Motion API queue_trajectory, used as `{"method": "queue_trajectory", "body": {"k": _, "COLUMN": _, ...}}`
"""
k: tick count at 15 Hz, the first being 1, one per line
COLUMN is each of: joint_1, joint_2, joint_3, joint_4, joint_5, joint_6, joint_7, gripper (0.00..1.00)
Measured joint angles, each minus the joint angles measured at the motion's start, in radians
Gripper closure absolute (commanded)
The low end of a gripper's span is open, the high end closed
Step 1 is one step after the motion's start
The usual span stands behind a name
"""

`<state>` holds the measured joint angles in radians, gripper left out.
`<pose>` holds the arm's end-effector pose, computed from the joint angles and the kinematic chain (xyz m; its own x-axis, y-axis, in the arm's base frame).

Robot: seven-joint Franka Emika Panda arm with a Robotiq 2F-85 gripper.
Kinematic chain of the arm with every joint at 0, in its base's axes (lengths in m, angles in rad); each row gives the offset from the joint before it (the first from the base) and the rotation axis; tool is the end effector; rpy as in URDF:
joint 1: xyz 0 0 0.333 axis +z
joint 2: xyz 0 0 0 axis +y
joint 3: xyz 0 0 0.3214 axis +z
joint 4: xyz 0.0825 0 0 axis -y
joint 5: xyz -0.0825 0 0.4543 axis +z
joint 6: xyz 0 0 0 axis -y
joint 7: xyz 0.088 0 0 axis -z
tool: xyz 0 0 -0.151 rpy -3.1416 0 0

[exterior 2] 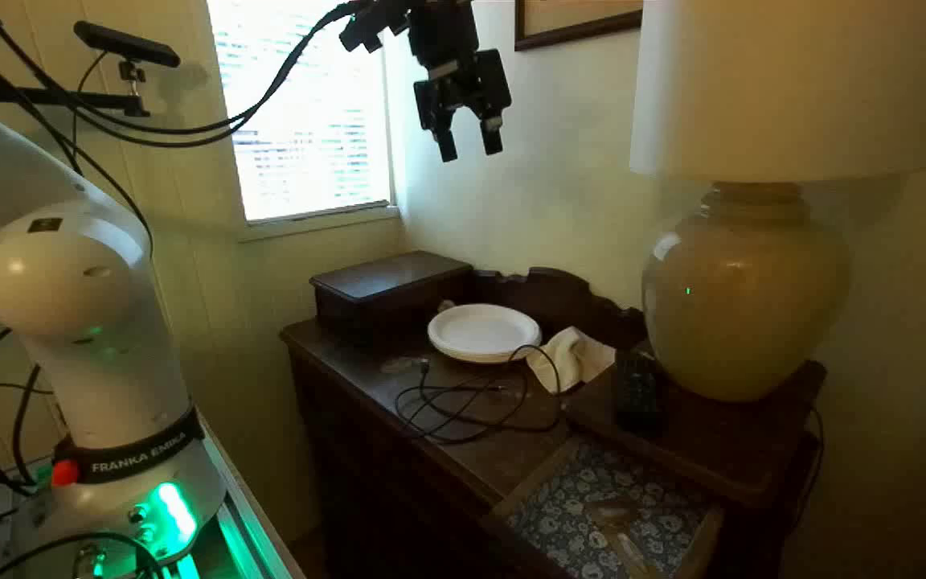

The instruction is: Pick up the remote and put it in the open drawer

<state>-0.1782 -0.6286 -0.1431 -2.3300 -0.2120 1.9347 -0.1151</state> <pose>0.4293 -0.1721 0.5351 0.9711 -0.1168 0.2081 -0.1498 -0.9772 0.1507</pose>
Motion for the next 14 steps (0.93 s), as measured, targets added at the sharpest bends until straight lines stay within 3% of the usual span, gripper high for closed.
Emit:
{"method": "queue_trajectory", "body": {"k": 8, "joint_1": 0.002, "joint_2": 0.001, "joint_3": -0.002, "joint_4": 0.0, "joint_5": 0.0, "joint_6": 0.0, "joint_7": -0.006, "gripper": 0.0}}
{"method": "queue_trajectory", "body": {"k": 11, "joint_1": 0.032, "joint_2": 0.022, "joint_3": -0.055, "joint_4": -0.004, "joint_5": 0.001, "joint_6": 0.0, "joint_7": -0.164, "gripper": 0.0}}
{"method": "queue_trajectory", "body": {"k": 14, "joint_1": 0.052, "joint_2": 0.069, "joint_3": -0.151, "joint_4": -0.022, "joint_5": -0.004, "joint_6": 0.06, "joint_7": -0.38, "gripper": 0.0}}
